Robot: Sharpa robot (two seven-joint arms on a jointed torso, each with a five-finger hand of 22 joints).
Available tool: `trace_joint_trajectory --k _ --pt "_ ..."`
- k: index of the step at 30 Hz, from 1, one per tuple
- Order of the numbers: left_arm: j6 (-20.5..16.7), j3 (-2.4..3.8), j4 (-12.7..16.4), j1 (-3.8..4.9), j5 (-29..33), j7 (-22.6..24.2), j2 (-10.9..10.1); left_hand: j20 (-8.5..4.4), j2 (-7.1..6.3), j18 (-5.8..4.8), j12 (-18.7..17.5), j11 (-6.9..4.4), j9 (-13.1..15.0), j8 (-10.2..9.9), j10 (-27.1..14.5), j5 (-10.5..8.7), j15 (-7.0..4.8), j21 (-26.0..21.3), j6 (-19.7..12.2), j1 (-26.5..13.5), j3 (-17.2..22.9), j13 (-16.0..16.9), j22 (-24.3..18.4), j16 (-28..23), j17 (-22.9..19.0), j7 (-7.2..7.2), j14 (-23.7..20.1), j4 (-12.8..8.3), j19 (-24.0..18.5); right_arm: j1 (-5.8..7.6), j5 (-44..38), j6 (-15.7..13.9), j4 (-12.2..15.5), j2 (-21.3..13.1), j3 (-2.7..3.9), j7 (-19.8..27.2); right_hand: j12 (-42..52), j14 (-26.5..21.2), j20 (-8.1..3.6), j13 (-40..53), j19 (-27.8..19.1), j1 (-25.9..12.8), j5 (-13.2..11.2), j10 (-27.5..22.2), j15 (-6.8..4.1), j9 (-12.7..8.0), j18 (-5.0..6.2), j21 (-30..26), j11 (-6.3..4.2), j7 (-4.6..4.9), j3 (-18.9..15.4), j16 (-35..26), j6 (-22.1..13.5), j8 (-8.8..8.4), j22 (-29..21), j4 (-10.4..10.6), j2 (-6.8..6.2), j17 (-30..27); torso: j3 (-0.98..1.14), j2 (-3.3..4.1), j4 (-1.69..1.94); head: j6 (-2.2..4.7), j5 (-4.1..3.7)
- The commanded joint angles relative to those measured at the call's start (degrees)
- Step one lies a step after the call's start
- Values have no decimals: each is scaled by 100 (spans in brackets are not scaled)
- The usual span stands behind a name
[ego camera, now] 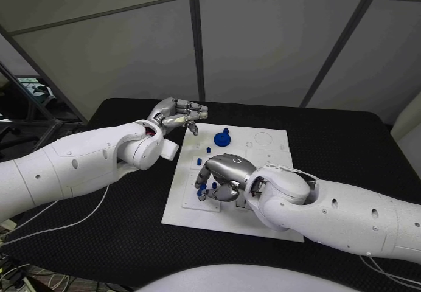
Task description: Assemble the parts on the task board
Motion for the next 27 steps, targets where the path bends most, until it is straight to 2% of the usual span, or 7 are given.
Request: trace_joint_trajectory --k 1,13,17,27 --pt "74 5 -2 9 17 31 16 37 53 -103 30 11 -4 -36 -36 5 -9 -21 -40 16 -43 0 -8 35 -5 4 -29 0 6 -12 -11 118 -69 48 -13 110 24 136 -15 31 5 54 36 212 -32 -10 -38 17 -157 28 28 15 -10 -34 -3 -5 9 2 8 -1 -3 -8 13" --pt "90 5 -15 9 17 20 35 37 53 -103 30 11 -4 -36 -36 5 -9 -21 -40 16 -43 0 -8 35 -5 4 -29 0 6 -46 -136 267 -254 165 -39 92 21 134 -14 32 0 51 40 210 -30 -12 -37 14 -155 31 31 11 -12 -36 -8 -8 8 -6 3 -2 -9 -9 18" --pt "97 5 -13 9 17 16 40 39 59 -103 39 14 -4 -38 -46 4 -6 -26 -46 13 -53 1 -12 40 -11 8 -32 7 8 -48 -171 322 -299 186 -45 79 21 134 -14 32 0 51 40 210 -30 -12 -37 14 -155 31 31 11 -12 -36 -8 -8 8 -6 1 -3 0 -16 8" --pt "97 5 -12 9 17 9 20 39 59 -103 39 14 -4 -38 -46 4 -6 -26 -46 13 -53 1 -12 40 -11 8 -32 7 8 -50 -289 408 -293 161 -51 3 20 134 -13 34 0 48 45 211 -29 -12 -37 16 -153 32 35 10 -12 -37 -6 -10 12 -9 3 -4 -6 -29 25"
